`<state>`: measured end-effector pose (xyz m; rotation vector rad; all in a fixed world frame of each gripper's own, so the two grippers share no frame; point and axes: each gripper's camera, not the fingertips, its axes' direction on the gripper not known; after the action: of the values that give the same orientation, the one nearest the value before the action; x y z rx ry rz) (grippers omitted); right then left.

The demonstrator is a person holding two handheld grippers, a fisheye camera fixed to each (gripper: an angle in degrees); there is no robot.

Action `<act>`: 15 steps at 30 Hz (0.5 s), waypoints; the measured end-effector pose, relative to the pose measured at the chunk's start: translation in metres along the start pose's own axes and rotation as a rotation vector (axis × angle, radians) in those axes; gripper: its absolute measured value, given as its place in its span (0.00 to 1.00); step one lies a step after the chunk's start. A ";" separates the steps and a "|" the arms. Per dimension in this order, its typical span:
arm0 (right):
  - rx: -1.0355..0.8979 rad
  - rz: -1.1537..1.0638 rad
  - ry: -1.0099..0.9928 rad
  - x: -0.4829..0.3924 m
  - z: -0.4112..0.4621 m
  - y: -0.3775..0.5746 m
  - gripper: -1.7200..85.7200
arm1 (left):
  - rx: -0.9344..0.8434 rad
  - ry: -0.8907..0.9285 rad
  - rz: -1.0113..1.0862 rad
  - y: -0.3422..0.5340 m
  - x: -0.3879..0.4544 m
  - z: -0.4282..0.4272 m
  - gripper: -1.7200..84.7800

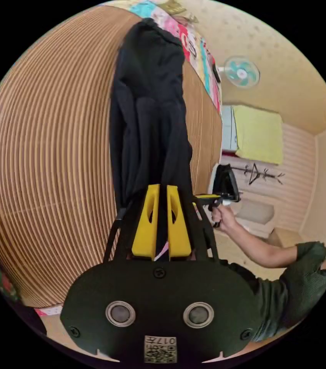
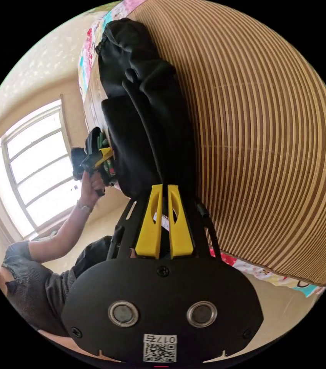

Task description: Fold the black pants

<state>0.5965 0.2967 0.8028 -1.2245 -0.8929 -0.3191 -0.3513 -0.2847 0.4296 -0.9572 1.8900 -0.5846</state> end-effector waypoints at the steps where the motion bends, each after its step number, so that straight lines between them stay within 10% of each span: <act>1: 0.012 0.037 -0.015 0.011 -0.003 0.012 0.07 | 0.038 0.005 -0.032 0.003 -0.010 -0.009 0.07; 8: 0.018 0.062 -0.065 0.050 -0.018 0.061 0.24 | -0.157 -0.084 -0.052 0.031 -0.047 -0.001 0.24; 15: -0.135 0.086 -0.032 0.061 -0.030 0.037 0.16 | -0.425 -0.151 -0.065 0.030 -0.061 0.038 0.12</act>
<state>0.6717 0.2972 0.8212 -1.3918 -0.8550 -0.2951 -0.3119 -0.2176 0.4211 -1.2993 1.8872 -0.1382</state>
